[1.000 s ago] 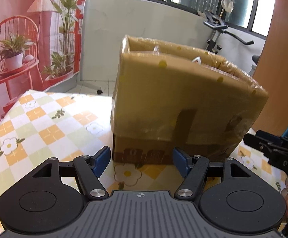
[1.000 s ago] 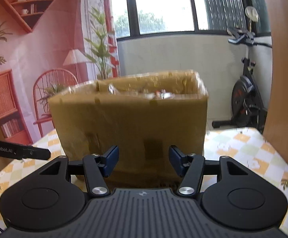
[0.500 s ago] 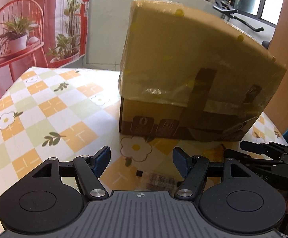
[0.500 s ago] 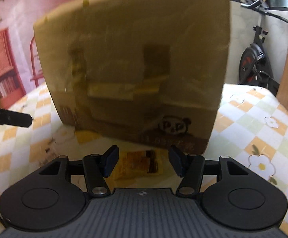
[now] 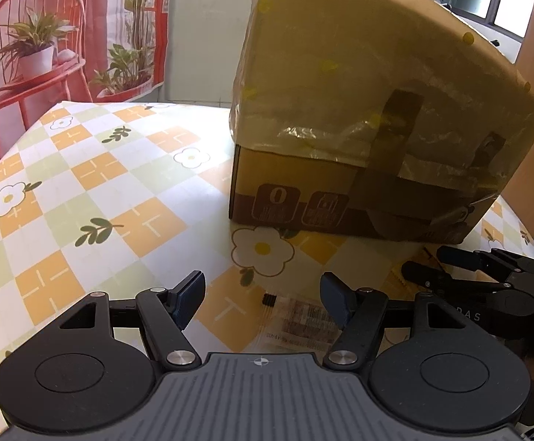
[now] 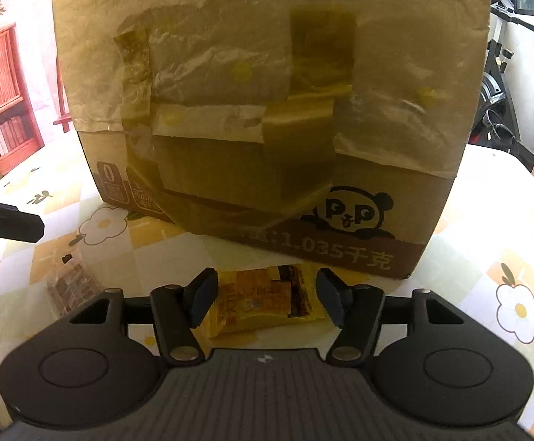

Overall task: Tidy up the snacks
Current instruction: 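Lower both tools back to the last snacks in front of the box, then grasp the clear candy pack with left tool while right tool grasps brown wafer pack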

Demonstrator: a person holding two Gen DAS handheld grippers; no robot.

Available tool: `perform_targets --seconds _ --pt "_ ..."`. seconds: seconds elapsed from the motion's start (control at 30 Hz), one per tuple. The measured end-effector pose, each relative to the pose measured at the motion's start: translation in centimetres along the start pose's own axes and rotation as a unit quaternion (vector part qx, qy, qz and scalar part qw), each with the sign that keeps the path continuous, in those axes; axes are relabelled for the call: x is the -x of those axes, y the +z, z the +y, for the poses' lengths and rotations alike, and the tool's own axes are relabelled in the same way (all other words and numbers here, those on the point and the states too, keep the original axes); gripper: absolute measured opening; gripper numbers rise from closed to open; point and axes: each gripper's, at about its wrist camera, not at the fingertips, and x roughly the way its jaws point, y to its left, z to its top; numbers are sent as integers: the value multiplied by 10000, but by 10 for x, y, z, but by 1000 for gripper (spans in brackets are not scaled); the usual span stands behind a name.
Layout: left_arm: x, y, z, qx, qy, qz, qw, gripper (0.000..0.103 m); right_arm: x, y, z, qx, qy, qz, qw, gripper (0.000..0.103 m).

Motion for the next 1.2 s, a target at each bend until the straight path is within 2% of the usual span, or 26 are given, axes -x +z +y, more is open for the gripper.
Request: perform_targets --seconds 0.2,0.37,0.4,0.53,0.6,0.63,0.9,1.2 --pt "1 -4 0 11 11 31 10000 71 -3 0 5 191 -119 -28 9997 68" --pt "3 -6 0 47 29 31 10000 71 -7 0 2 162 -147 27 9998 67" --pt "4 -6 0 50 30 30 10000 71 -6 -1 2 161 -103 15 9998 61" --pt "5 -8 0 41 18 28 10000 71 0 -3 4 165 -76 19 9998 54" --pt "4 -10 -2 10 8 48 10000 71 8 -5 3 91 -106 -1 9999 41" --pt "3 -12 -3 -20 -1 59 10000 71 12 -6 1 12 -88 5 10000 40" --pt "-5 -25 -15 -236 -80 198 9995 71 35 -27 -12 -468 -8 -75 9989 39" --pt "-17 -30 -33 -686 -91 212 9974 71 37 -31 -12 -478 49 -199 9986 39"
